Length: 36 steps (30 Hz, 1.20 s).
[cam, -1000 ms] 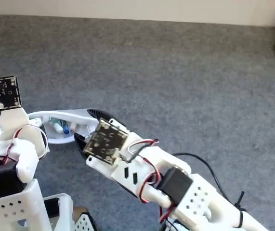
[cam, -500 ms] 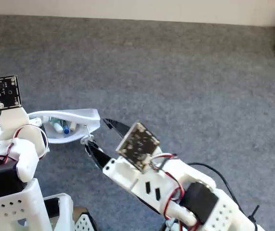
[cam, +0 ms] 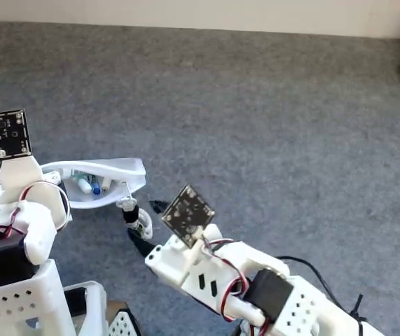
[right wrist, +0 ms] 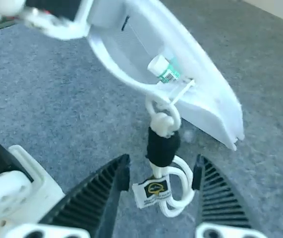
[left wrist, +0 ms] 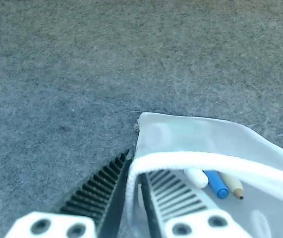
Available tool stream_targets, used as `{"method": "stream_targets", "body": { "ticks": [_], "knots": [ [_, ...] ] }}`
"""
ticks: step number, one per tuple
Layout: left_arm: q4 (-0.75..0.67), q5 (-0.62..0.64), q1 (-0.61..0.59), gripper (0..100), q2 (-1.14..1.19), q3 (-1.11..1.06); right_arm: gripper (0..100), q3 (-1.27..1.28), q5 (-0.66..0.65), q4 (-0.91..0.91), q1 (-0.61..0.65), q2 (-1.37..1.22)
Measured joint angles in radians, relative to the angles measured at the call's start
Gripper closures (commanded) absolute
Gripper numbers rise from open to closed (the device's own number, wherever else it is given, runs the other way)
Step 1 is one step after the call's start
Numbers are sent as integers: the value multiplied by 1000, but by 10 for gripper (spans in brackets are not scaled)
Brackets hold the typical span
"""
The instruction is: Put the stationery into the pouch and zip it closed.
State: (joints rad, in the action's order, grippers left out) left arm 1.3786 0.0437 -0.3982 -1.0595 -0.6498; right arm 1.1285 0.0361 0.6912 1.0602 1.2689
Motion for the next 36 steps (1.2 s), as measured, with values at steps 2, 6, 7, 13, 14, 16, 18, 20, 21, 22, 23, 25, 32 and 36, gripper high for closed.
{"method": "stream_targets", "body": {
  "ticks": [2, 6, 7, 13, 14, 16, 18, 20, 21, 22, 23, 25, 32, 36],
  "knots": [
    [0, 0, 0, 986, 0, 0, 803, 28, 0, -55, 5, 0],
    [-12, 0, 0, 986, 0, -6, 803, 57, 5, -143, 8, 0],
    [-20, 0, 0, 986, 0, -12, 803, 69, 5, -161, 8, 0],
    [-32, 0, 0, 986, 0, -26, 803, 144, 5, -281, 8, 0],
    [-34, 0, 0, 986, 0, -26, 803, 157, 5, -299, 8, 0],
    [-37, 0, 0, 986, 0, -26, 803, 172, 5, -330, 11, 0],
    [-37, 0, 0, 986, 0, -26, 803, 184, 5, -358, 11, 0],
    [-37, 0, 0, 986, 0, -26, 803, 198, 5, -381, 11, 0],
    [-37, 0, 0, 986, 0, -26, 803, 203, 5, -393, 11, 0],
    [-37, 0, 0, 986, 0, -26, 803, 206, 5, -404, 11, 0],
    [-37, 0, 0, 986, 0, -26, 804, 209, 5, -411, 11, 0],
    [-37, 0, 0, 986, 0, -26, 804, 210, 5, -420, 11, 0],
    [-37, 0, 0, 986, 0, -26, 804, 229, 5, -427, 11, 0],
    [-37, 0, 0, 986, 0, -26, 804, 229, 5, -427, 11, 0]
  ]
}}
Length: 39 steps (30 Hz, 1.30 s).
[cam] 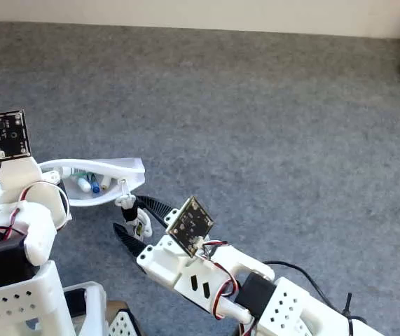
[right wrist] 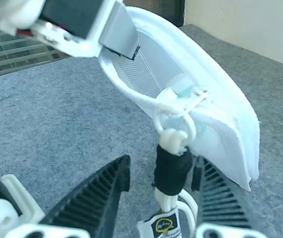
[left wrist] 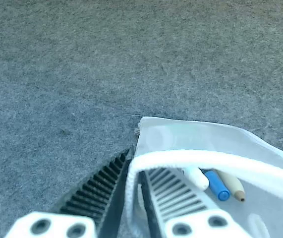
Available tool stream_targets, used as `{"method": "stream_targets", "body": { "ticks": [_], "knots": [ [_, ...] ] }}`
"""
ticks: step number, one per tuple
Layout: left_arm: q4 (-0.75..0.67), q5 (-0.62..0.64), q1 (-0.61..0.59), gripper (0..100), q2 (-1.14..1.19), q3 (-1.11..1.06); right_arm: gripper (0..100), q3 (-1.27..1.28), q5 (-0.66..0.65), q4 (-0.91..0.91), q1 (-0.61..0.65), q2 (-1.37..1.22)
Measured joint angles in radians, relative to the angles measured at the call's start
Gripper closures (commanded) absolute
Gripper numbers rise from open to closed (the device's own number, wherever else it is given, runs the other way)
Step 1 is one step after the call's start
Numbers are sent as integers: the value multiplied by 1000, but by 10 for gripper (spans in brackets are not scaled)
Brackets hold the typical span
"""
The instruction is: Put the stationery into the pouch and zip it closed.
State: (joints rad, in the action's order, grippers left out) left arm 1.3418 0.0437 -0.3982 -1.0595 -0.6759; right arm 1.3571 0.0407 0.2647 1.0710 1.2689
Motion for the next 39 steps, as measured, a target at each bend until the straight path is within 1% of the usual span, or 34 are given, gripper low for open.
{"method": "stream_targets", "body": {
  "ticks": [4, 11, 15, 16, 24, 29, 39],
  "knots": [
    [0, 0, 0, 986, 0, 0, 810, 0, 0, -23, 0, 0],
    [0, 0, 0, 986, 0, 0, 930, 55, 0, -115, 0, 0],
    [0, 0, 0, 986, 0, -2, 993, 64, 0, -129, 0, 0],
    [0, 0, 0, 986, 0, -2, 996, 64, 0, -129, 0, 0],
    [0, 0, 0, 986, 0, -2, 987, 64, 0, -132, 0, 0],
    [0, 0, 0, 986, 0, -2, 903, 64, 0, -132, 0, 0],
    [0, 0, 0, 986, 0, -2, 898, 64, 0, -132, 0, 0]
  ]
}}
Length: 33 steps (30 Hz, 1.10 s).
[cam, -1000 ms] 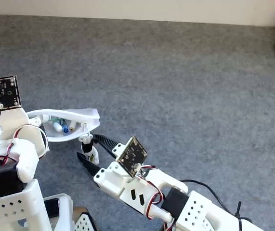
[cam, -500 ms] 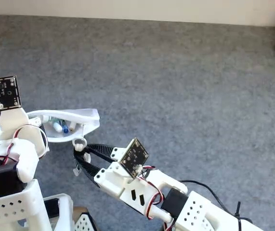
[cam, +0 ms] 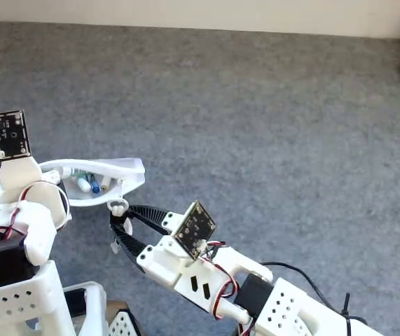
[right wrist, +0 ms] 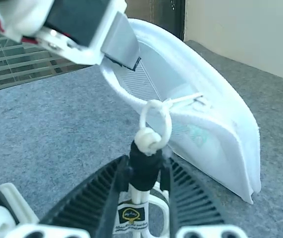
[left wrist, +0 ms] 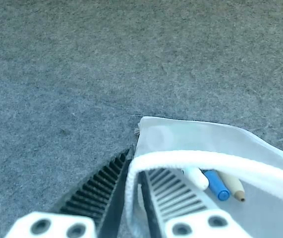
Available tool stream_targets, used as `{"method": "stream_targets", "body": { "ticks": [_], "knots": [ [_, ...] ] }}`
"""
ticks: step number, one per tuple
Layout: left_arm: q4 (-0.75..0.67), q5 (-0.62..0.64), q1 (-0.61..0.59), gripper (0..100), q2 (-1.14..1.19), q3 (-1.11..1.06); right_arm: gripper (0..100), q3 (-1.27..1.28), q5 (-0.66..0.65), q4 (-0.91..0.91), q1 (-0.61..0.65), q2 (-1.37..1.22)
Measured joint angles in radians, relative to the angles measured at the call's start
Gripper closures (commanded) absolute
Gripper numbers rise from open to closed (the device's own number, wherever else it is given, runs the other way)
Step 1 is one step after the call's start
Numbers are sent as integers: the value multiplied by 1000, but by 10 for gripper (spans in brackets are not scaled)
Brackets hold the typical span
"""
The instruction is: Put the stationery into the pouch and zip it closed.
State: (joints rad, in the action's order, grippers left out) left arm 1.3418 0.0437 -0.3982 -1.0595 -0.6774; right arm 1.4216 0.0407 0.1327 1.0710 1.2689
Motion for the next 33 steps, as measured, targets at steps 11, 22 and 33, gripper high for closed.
{"method": "stream_targets", "body": {
  "ticks": [11, 22, 33],
  "knots": [
    [0, 0, 0, 986, 0, 0, 896, 0, 0, 0, 0, 0],
    [0, 0, 0, 986, 0, 0, 896, 0, 0, 0, 0, 0],
    [0, 0, 0, 986, 0, 0, 827, 0, 0, 2, 0, 0]
  ]
}}
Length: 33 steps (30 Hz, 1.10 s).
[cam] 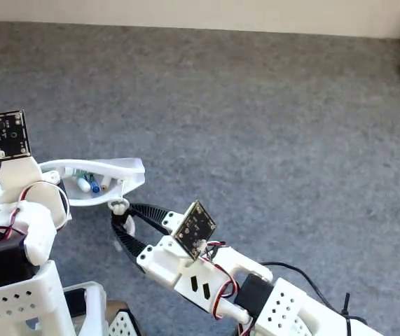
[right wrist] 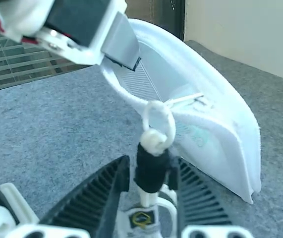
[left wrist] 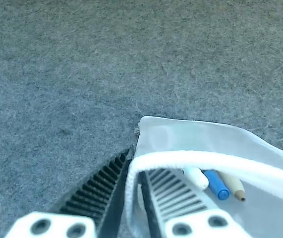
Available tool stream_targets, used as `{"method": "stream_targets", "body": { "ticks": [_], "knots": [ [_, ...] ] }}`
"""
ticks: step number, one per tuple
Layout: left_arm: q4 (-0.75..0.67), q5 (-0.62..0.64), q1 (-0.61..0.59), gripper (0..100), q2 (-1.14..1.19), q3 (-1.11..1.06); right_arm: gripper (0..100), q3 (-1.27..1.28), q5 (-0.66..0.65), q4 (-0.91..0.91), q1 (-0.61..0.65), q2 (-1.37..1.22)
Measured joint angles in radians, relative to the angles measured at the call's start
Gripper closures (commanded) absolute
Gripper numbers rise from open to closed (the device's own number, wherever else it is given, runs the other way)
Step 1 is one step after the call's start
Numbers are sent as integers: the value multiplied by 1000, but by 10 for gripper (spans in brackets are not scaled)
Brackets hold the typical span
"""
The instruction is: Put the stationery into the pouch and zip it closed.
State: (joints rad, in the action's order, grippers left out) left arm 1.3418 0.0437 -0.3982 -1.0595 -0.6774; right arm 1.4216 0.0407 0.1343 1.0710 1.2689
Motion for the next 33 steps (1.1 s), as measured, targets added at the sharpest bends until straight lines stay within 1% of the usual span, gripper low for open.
{"method": "stream_targets", "body": {
  "ticks": [6, 17, 24, 33],
  "knots": [
    [0, 0, 0, 986, 0, 0, 828, 2, 57, 61, 0, 0],
    [0, 0, 0, 986, 0, 0, 829, 2, 66, 61, 0, 0],
    [0, 0, 0, 986, 0, 0, 829, 2, 66, -34, 0, 0],
    [0, 0, 0, 986, 0, 0, 835, 2, 66, -46, 0, 0]
  ]
}}
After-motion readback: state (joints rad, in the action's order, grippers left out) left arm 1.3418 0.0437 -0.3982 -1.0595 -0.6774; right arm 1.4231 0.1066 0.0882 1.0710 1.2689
